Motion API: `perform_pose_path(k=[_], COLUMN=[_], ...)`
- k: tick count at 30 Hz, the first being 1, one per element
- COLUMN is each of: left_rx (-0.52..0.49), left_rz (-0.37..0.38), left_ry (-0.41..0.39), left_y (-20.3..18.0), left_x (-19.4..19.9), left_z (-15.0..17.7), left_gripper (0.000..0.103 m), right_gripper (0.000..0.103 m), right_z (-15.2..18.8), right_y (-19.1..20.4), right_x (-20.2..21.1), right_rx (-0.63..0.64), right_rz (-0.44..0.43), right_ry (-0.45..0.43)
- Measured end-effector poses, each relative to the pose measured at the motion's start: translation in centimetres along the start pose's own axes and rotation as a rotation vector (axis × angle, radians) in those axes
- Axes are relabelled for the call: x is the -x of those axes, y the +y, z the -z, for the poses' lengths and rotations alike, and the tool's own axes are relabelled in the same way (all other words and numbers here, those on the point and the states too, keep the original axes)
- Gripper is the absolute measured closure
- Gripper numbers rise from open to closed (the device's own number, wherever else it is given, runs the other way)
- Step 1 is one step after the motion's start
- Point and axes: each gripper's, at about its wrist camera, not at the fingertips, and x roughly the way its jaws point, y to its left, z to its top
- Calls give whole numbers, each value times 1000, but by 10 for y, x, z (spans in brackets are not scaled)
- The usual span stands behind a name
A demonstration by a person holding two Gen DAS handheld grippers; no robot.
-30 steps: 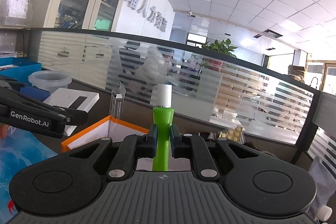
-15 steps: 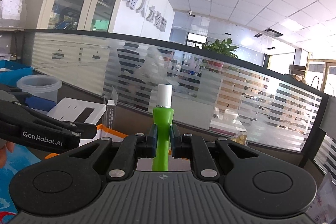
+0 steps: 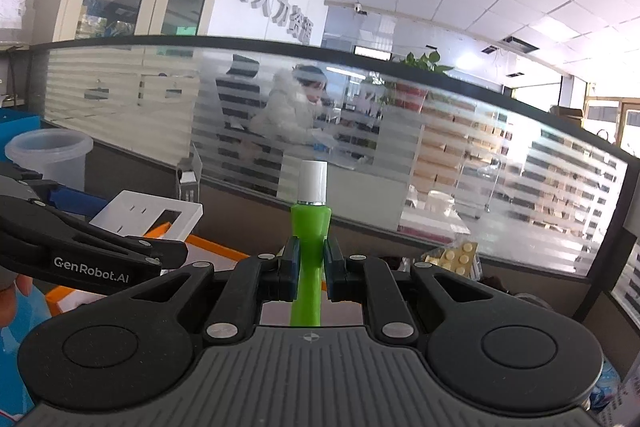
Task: Organize rigid objects
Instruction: 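Lift the socket plate and green bottle and carry both over the orange box, then release the green bottle into the box with the right tool while the left tool drops the plate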
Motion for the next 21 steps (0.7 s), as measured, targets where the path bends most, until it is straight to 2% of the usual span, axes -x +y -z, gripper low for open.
perform_pose_path(k=[13,21], left_rx=[9,20], left_rz=[16,14], left_ry=[135,172], left_y=[1,3], left_x=[-50,-64], left_z=[27,34], left_gripper=[9,8], right_gripper=[92,92], right_z=[35,46], right_y=[-4,-7], right_x=[-40,-50], right_rx=[-83,-93], right_rz=[-51,-50], right_ry=[106,138])
